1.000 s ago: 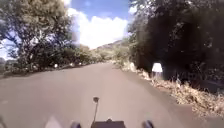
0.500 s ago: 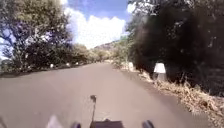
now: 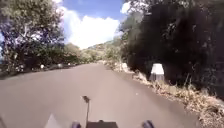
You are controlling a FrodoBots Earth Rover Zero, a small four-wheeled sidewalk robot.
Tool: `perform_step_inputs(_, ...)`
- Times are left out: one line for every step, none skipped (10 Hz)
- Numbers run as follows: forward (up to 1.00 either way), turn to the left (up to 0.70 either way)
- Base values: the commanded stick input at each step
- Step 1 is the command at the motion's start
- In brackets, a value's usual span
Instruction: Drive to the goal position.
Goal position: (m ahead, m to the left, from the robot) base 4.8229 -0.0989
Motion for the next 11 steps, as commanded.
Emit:
perform_step_inputs(0.70, 0.00)
perform_step_inputs(0.70, 0.00)
perform_step_inputs(0.70, 0.00)
perform_step_inputs(0.70, 0.00)
perform_step_inputs(0.70, 0.00)
perform_step_inputs(0.70, 0.00)
perform_step_inputs(0.70, 0.00)
perform_step_inputs(0.70, 0.00)
perform_step_inputs(0.70, 0.00)
perform_step_inputs(0.70, 0.00)
perform_step_inputs(0.70, 0.00)
